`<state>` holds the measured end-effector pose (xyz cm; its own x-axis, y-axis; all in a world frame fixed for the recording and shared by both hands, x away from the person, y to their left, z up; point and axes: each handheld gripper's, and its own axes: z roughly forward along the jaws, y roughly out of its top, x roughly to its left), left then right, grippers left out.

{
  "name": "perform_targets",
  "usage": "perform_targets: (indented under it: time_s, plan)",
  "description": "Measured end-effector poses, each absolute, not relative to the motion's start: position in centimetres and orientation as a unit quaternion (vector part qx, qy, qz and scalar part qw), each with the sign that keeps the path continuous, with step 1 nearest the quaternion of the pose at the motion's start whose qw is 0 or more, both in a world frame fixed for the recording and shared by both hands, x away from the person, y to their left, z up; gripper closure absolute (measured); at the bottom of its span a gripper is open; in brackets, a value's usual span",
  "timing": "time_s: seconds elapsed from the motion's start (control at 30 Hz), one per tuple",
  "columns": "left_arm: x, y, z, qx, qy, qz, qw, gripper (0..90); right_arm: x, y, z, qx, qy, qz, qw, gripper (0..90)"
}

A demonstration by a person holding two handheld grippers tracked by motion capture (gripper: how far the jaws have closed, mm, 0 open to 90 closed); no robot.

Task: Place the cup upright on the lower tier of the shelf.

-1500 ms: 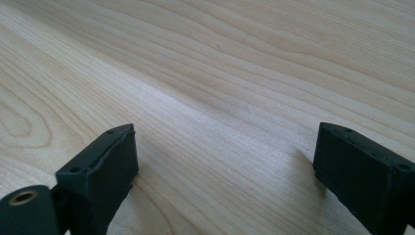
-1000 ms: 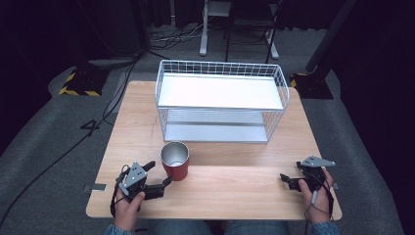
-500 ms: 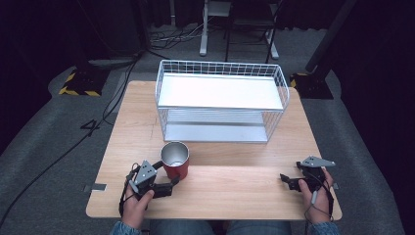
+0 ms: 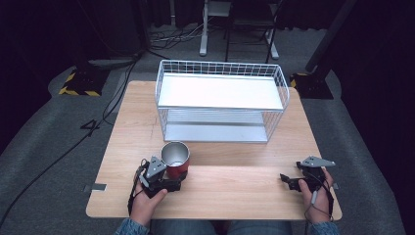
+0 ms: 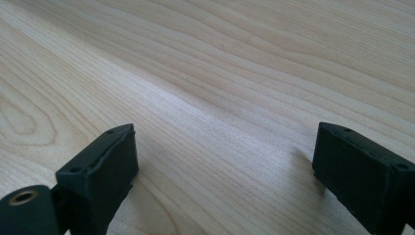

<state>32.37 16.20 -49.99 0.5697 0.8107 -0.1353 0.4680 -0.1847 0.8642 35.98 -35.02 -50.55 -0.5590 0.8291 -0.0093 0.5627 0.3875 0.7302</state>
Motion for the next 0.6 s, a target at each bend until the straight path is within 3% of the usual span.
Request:
perform_targets:
  time_s: [0.6]
  plan:
    - [32.93,15.17,-49.96,0.753,0.433,0.196,0.456,14.4,35.98,-35.02,-50.55,0.429,0.811,0.350,0.191,9.9]
